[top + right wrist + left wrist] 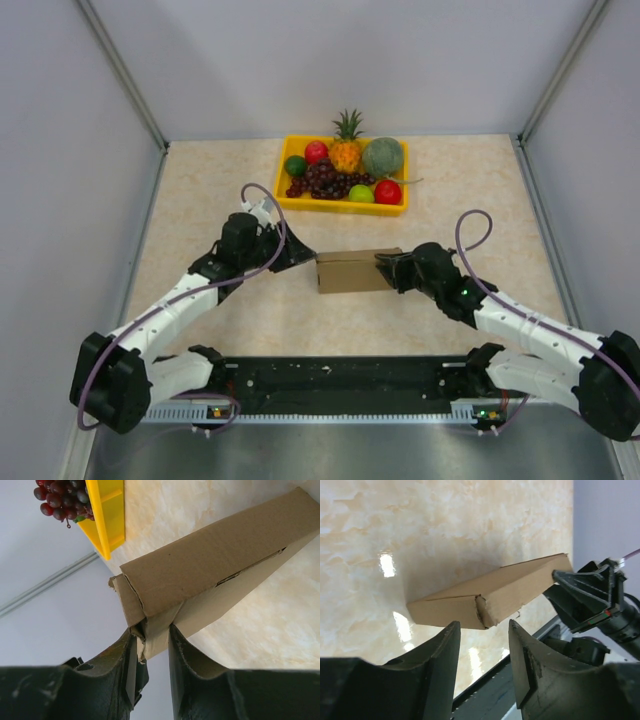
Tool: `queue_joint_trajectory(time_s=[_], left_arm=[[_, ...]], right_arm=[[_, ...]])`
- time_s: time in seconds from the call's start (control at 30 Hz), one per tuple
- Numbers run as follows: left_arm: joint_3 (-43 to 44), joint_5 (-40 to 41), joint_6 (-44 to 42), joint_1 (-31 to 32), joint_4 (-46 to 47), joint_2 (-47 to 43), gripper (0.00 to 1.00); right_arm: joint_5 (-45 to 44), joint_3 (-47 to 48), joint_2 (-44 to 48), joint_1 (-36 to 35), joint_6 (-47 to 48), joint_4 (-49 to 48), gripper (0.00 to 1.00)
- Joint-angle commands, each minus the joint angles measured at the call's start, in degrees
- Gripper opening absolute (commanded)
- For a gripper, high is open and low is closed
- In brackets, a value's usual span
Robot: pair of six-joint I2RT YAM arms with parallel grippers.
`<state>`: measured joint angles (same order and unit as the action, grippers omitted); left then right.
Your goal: Fold the paper box
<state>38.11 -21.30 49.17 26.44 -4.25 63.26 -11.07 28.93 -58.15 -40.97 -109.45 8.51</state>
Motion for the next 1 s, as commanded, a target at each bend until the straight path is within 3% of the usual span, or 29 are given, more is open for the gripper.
queue_joint_trajectory(time_s=[0.0,0.2,0.5,0.57,0.63,0.77,0.97], left_arm=[[4.33,1.35,-8.21,-0.42,-6.81,1.59,0.5],[6.63,-1.81,-7.25,-0.51,-6.21,4.32,0.57],[2.33,-0.15,-5.66,-0.51,-2.43,3.53,0.39],[2.15,-0.06,-5.75,-0.6,-1.99,3.79,0.39],[2.32,-0.32,-5.92,-0.51,-1.55,4.15,0.47],[2.15,0.38,-6.27,-0.51,-1.11,2.48,0.53],[2.5,0.48,-6.19,-0.6,0.02,3.7,0.5]], right_arm=[[-2.46,-2.74,-2.93,0.1,2.84,12.58,0.22],[-2.2,-2.3,-3.55,0.19,3.01,12.23,0.22],[-1.85,-1.59,-3.99,0.19,3.54,11.97,0.22],[-2.03,-1.59,-3.9,0.19,3.45,11.97,0.22],[-2.02,-1.77,-3.81,0.19,3.54,12.05,0.22],[-1.85,-1.77,-3.81,0.19,3.63,12.05,0.22],[-1.85,-1.51,-4.16,0.19,3.8,11.97,0.22]])
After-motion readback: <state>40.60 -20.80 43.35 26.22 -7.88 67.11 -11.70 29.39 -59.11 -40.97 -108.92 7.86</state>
